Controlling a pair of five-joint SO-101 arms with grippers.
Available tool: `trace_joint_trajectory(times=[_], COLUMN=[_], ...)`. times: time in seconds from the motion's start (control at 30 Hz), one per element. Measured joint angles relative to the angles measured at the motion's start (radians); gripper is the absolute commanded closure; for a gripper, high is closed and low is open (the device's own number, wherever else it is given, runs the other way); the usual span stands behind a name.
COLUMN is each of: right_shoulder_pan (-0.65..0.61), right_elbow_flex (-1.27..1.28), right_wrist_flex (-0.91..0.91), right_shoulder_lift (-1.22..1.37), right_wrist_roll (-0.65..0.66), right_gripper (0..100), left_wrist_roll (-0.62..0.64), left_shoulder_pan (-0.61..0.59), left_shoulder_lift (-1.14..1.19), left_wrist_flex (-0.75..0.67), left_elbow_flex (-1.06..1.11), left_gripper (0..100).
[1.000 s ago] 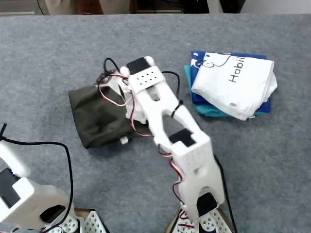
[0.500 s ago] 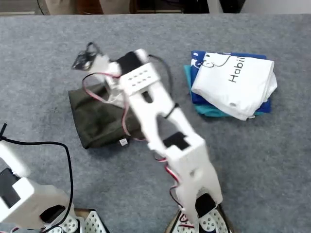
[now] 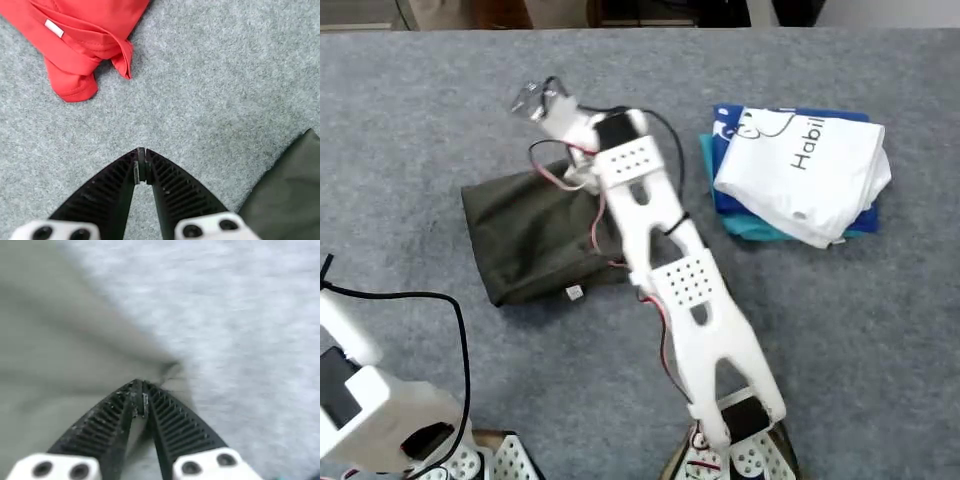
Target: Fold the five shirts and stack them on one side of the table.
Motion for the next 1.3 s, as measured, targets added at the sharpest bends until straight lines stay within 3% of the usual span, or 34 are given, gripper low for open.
trace_joint_trajectory(times=[0.33, 0.6, 0.7, 0.83, 1.03, 1.3], right_shoulder_pan=[0.048, 0.051, 0.089, 0.097, 0.041, 0.014], right_elbow_flex=[-0.083, -0.081, -0.038, 0.224, 0.821, 1.407], right_wrist_flex=[-0.035, 0.270, 0.287, 0.288, 0.241, -0.031], right_shoulder_lift=[0.020, -0.172, -0.288, -0.503, -0.824, -0.956], right_wrist_roll=[0.095, 0.087, -0.011, -0.046, -0.052, -0.091], right_gripper=[99.6, 99.6, 99.6, 99.6, 99.6, 99.6], left_wrist_roll=[0.000, 0.002, 0.002, 0.000, 0.003, 0.041], left_shoulder_pan=[0.069, 0.413, 0.545, 0.660, 0.684, 0.707], left_shoulder_lift=[0.000, 0.000, 0.046, 0.209, 0.528, 0.882], left_wrist_flex=[0.000, -0.095, -0.152, -0.164, -0.158, 0.043], left_elbow_flex=[0.069, 0.100, 0.098, 0.037, -0.146, -0.514], left_gripper=[98, 98, 98, 98, 98, 98])
